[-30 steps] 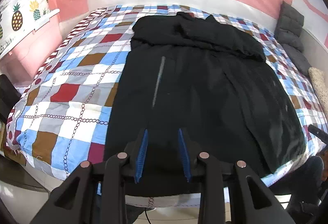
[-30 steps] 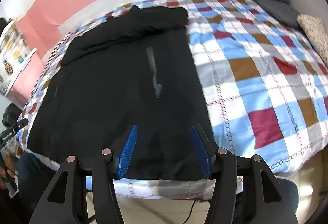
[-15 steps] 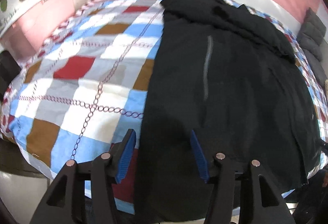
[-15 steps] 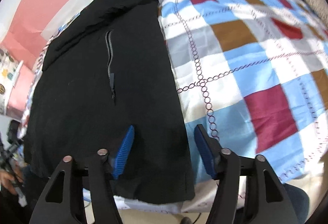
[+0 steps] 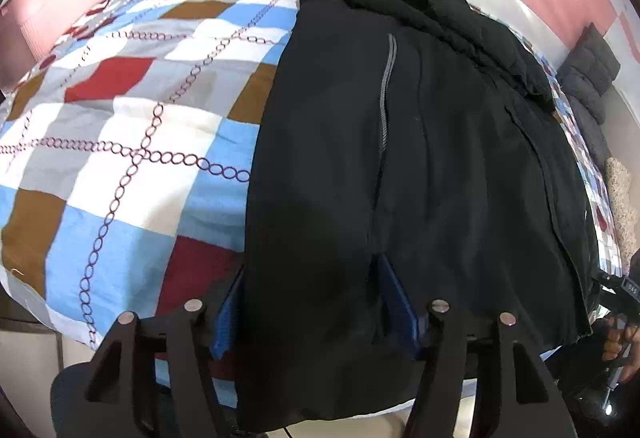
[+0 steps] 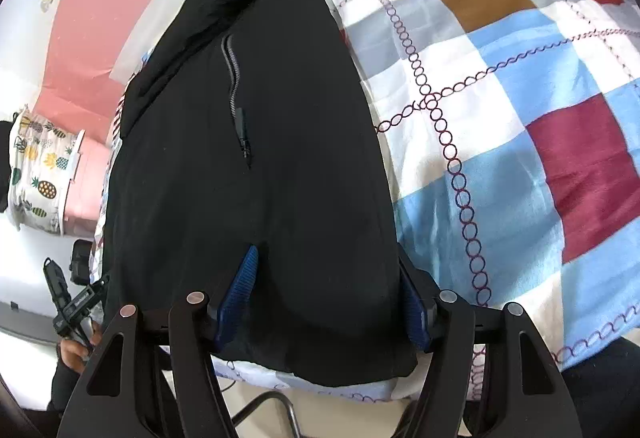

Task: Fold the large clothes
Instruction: 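Move both tools to the jacket hem and close them on it, then lift the hem with both tools and fold it toward the collar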

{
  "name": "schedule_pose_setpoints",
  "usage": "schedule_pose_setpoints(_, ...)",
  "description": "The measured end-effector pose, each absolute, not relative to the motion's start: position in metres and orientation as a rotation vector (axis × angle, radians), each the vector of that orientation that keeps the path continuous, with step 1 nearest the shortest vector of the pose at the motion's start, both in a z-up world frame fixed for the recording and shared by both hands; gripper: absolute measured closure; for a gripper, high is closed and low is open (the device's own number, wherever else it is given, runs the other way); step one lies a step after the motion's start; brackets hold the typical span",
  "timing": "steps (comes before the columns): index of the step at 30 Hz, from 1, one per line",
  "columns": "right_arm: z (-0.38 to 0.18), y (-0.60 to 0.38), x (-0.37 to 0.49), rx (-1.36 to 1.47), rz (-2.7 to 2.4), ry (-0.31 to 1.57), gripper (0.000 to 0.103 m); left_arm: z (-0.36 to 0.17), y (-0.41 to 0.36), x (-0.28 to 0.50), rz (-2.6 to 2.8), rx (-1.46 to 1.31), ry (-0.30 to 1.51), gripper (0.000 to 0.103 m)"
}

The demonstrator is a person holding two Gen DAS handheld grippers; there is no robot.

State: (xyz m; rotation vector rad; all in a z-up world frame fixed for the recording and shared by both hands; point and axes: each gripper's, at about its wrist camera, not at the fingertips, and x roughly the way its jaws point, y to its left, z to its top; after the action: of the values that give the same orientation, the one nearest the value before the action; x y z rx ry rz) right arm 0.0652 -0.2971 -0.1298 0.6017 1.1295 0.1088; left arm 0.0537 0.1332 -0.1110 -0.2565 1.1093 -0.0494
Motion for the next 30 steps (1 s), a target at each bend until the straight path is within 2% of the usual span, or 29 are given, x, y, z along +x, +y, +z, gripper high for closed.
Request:
schedule_pose_setpoints(3, -0.13, -0.296, 0.071, 0.598, 0.101, 1.136, 0.039, -0.112, 0.13, 0.055, -0.056, -0.235, 1.11, 0.036)
schedule_pose_setpoints(5, -0.126, -0.293, 0.072, 0.577, 0.09, 1.143, 0.05, -0.111, 0.127, 0.055, -0.054, -0.199, 1.112, 0.036)
schedule_pose_setpoints(6, -0.125, -0.292, 0.071, 0.593, 0.103, 1.142, 0.064, -0.111, 0.125, 0.057, -0.052, -0.189, 1.116, 0.041)
schedule_pose_setpoints(7, -0.123, -0.292, 0.069, 0.63, 0.125, 1.133, 0.071, -0.109, 0.125, 0.057, -0.049, -0.182, 1.118, 0.045)
schedule_pose_setpoints(9, -0.118, -0.288, 0.069, 0.62, 0.122, 1.123, 0.075, -0.104, 0.124, 0.056, -0.043, -0.179, 1.114, 0.065)
schedule_pose_setpoints(10, -0.114, -0.286, 0.068, 0.612, 0.125, 1.116, 0.077, -0.101, 0.125, 0.055, -0.051, -0.184, 1.109, 0.07)
schedule_pose_setpoints(11, -0.111, -0.286, 0.068, 0.61, 0.127, 1.111, 0.078, -0.096, 0.125, 0.053, -0.059, -0.189, 1.099, 0.081)
schedule_pose_setpoints(12, -0.104, -0.285, 0.067, 0.607, 0.135, 1.098, 0.079, -0.09, 0.125, 0.053, -0.06, -0.191, 1.089, 0.085)
schedule_pose_setpoints(20, -0.053, -0.295, 0.061, 0.599, 0.197, 0.959, 0.081, -0.036, 0.161, 0.043, -0.101, -0.353, 0.933, 0.087)
schedule_pose_setpoints(30, -0.013, -0.278, 0.075, 0.494, 0.188, 0.894, 0.082, 0.007, 0.161, 0.053, -0.144, -0.374, 0.829, 0.088)
